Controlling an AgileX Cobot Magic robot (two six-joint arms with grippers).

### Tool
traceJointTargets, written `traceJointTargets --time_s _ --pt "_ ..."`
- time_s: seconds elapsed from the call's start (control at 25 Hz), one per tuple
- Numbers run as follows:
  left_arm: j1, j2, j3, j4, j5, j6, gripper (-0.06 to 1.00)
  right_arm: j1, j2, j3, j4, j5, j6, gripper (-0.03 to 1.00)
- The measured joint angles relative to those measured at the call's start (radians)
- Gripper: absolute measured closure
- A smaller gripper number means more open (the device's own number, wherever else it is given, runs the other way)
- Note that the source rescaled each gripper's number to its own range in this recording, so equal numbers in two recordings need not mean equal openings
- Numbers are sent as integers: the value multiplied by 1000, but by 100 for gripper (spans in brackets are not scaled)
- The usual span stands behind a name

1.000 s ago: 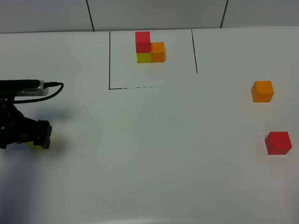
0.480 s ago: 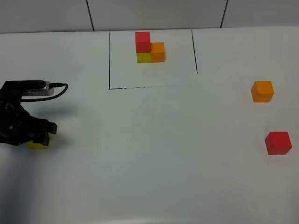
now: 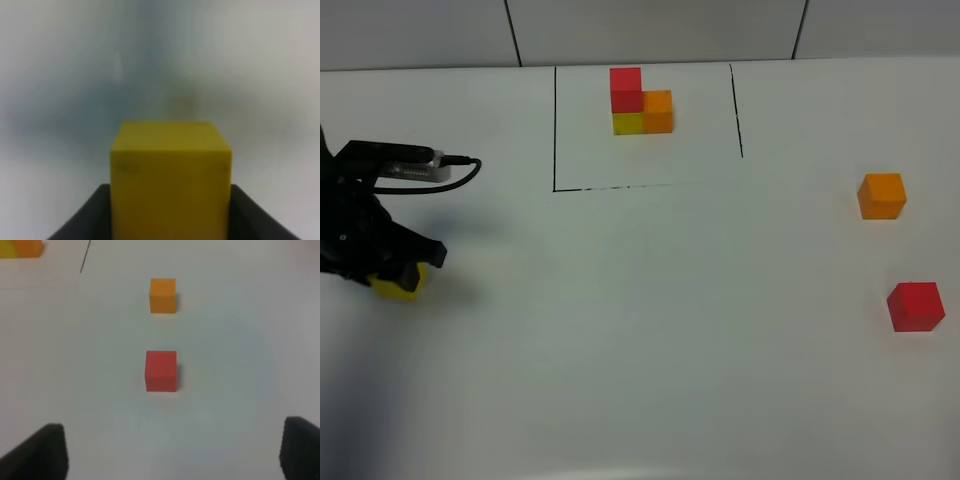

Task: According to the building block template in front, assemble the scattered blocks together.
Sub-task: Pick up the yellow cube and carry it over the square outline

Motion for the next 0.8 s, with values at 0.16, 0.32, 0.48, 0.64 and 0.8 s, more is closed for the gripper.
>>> traceJointTargets --time_s 0.16,0.32,0.48,0.64,0.8 --pt "-98 31 -149 0 145 160 74 0 0 0 0 0 0 24" --pt "-207 124 -330 6 288 237 74 0 0 0 0 0 0 24" --pt "-308 230 -514 21 363 277 74 0 0 0 0 0 0 24" --pt "-390 323 -673 33 428 350 74 0 0 0 1 0 0 24" --pt "-459 402 -787 70 477 449 74 0 0 0 1 0 0 24"
